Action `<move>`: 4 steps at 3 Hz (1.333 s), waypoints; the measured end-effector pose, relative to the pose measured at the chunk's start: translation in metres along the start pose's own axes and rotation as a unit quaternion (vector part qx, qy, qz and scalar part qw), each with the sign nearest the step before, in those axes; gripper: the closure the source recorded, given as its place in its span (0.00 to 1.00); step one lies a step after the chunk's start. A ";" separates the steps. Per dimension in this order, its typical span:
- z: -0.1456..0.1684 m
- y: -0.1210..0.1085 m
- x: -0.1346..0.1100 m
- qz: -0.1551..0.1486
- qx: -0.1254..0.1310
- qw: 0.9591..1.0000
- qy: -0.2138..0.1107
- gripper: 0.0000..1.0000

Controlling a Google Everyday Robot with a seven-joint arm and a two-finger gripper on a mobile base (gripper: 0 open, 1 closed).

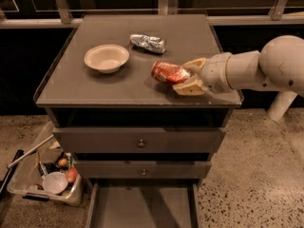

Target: Pick coke can from bottom drawer and place on counter

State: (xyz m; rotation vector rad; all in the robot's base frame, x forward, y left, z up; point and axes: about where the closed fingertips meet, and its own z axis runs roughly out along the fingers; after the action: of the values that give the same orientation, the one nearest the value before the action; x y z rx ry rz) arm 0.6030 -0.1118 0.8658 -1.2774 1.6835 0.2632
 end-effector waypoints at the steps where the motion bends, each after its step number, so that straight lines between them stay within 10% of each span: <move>1: 0.009 -0.005 -0.016 -0.010 0.012 1.000 0.008 1.00; 2: 0.019 -0.006 -0.021 -0.008 0.009 1.000 0.006 1.00; 4: 0.019 -0.006 -0.021 -0.008 0.009 1.000 0.006 0.57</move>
Offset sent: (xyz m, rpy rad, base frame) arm 0.0261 0.0303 0.0042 -0.0034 -0.0019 -0.0070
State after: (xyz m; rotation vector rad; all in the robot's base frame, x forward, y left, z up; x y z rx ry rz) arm 0.6187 -0.0885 0.8747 -1.2824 1.6819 0.2308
